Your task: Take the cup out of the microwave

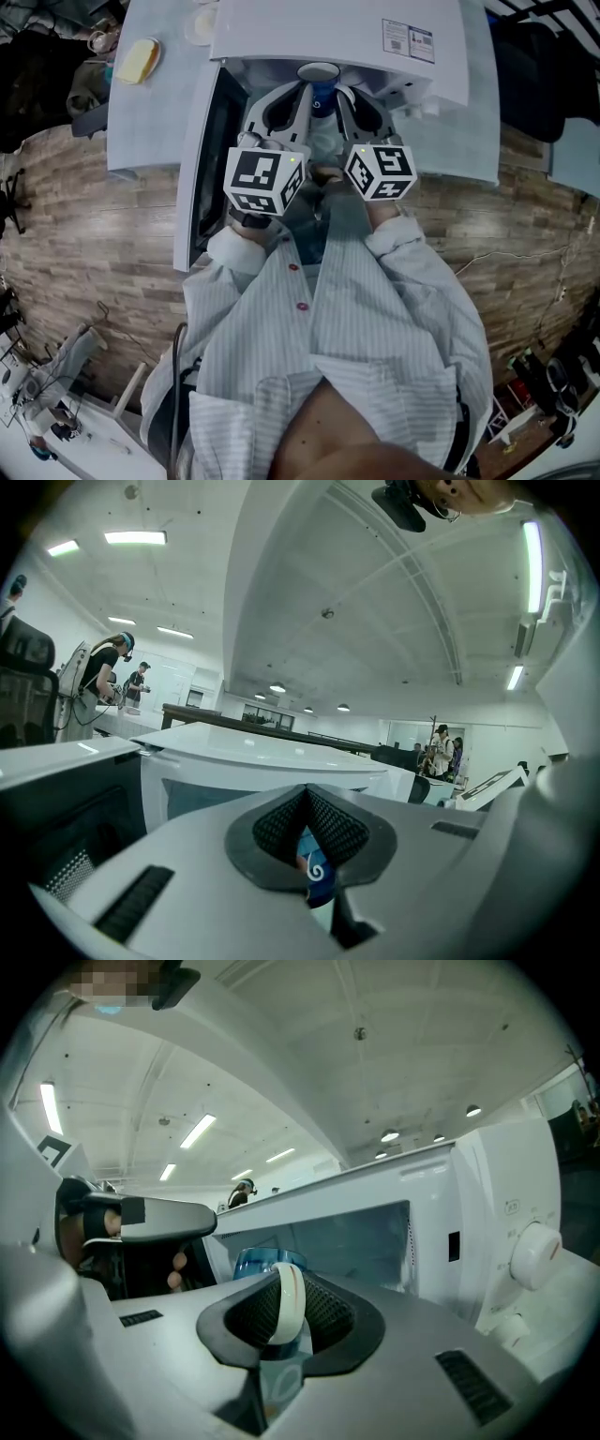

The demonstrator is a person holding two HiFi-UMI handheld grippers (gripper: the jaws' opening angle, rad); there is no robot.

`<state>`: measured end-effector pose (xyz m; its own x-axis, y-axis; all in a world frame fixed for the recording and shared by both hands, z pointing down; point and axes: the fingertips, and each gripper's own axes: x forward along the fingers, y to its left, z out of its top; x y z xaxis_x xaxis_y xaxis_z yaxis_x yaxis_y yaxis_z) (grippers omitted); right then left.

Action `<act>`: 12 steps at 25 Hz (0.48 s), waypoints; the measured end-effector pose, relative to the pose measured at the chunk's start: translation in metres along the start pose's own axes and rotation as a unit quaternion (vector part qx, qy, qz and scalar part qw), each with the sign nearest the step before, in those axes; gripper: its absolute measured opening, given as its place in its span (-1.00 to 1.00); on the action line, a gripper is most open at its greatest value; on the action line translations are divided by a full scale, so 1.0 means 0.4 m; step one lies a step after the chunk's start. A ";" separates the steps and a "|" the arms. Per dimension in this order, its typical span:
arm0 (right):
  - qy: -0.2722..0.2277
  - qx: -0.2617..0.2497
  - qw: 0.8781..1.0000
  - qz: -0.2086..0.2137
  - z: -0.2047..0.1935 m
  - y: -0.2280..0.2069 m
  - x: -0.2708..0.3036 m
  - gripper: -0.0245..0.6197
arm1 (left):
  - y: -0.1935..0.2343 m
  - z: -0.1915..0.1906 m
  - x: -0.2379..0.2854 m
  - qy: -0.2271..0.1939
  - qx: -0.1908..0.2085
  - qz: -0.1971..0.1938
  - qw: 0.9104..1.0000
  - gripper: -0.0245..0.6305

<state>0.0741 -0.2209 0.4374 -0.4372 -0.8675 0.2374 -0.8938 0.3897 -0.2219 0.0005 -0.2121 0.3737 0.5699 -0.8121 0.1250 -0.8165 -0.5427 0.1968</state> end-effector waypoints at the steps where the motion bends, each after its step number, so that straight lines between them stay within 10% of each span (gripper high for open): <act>1: -0.003 0.000 1.000 0.002 0.008 0.003 -0.007 -0.68 | -0.005 0.003 -0.001 -0.001 0.000 -0.001 1.000 -0.90; 12: -0.029 0.012 0.999 0.028 0.103 0.014 -0.088 -0.68 | -0.065 0.041 -0.029 -0.013 0.007 -0.010 1.000 -0.90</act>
<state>0.0884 -0.2008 0.3889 -0.4791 -0.8612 0.1700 -0.8654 0.4310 -0.2556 0.0139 -0.1921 0.3511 0.5832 -0.8067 0.0953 -0.8066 -0.5612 0.1856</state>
